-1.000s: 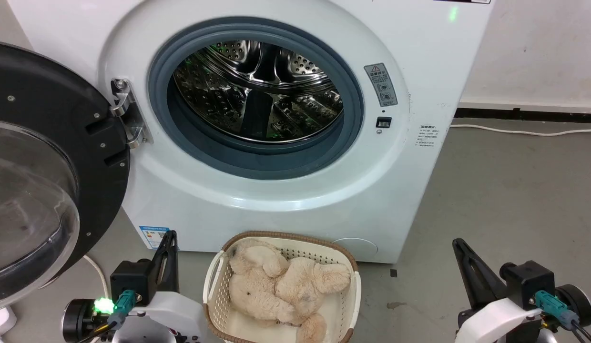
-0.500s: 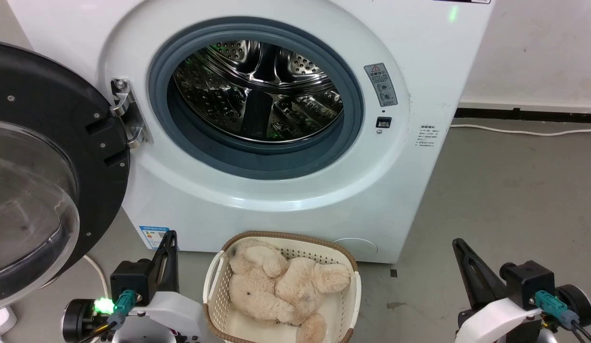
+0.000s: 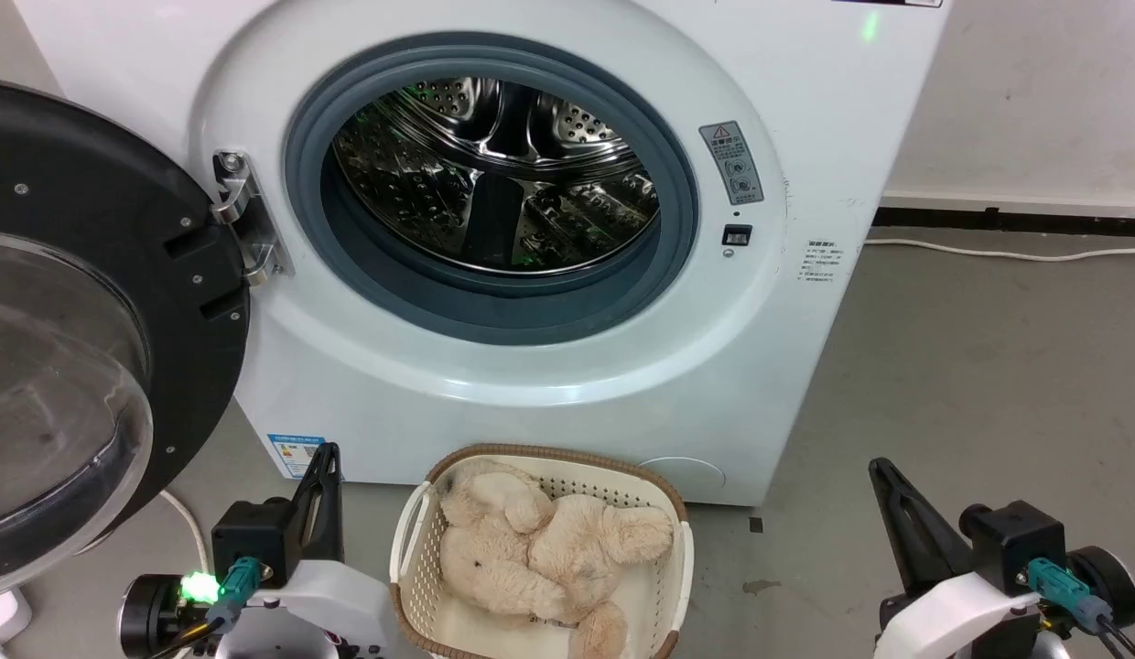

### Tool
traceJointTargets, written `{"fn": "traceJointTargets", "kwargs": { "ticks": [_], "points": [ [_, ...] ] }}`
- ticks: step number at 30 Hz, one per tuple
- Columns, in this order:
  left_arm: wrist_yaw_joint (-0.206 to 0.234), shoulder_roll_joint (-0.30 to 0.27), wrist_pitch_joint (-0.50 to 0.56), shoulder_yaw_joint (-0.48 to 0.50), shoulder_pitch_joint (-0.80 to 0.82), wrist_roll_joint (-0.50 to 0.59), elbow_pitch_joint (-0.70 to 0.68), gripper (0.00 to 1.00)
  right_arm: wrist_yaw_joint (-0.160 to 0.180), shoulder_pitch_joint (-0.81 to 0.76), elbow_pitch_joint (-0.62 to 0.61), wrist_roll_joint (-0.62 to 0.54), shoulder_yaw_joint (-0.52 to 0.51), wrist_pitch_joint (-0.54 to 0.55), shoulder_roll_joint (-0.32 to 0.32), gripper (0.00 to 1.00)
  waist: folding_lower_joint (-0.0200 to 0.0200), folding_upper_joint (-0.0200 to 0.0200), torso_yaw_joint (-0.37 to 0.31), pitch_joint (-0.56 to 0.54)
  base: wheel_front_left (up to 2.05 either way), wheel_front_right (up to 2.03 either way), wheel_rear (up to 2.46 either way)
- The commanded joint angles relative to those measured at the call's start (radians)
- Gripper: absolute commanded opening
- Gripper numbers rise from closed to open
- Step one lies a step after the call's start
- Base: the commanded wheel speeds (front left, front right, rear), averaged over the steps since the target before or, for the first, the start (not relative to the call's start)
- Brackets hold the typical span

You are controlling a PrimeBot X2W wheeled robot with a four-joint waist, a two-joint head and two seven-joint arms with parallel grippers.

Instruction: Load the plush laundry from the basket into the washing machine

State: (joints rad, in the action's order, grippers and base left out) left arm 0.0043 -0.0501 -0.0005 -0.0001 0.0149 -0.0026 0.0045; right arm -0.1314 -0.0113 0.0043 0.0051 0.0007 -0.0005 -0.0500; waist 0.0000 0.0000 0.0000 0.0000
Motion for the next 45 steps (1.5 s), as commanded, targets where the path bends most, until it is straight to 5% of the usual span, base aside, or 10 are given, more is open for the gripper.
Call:
{"fn": "traceJointTargets", "kwargs": {
  "ticks": [1,13,14,45],
  "points": [
    [-0.004,0.000,0.000,0.000,-0.015,0.003,-0.005,0.00,0.001,0.011,-0.004,-0.005,-0.001,0.000,0.000,0.00,0.0000,0.0000,0.000,0.000,0.00,0.00,0.00],
    [-0.004,0.000,0.000,0.000,-0.015,0.003,-0.005,0.00,0.001,0.011,-0.004,-0.005,-0.001,0.000,0.000,0.00,0.0000,0.0000,0.000,0.000,0.00,0.00,0.00],
    [0.000,0.000,0.000,-0.001,0.000,0.000,0.000,1.00,0.000,0.000,0.000,0.000,0.000,0.000,0.000,1.00,0.0000,0.0000,0.000,0.000,0.00,0.00,0.00],
    [-0.012,-0.009,-0.049,-0.056,0.059,-0.113,0.087,1.00,0.000,-0.009,-0.014,0.094,0.005,-0.060,0.000,1.00,0.0000,0.0000,-0.034,0.064,0.00,0.00,0.00]
  ]
}}
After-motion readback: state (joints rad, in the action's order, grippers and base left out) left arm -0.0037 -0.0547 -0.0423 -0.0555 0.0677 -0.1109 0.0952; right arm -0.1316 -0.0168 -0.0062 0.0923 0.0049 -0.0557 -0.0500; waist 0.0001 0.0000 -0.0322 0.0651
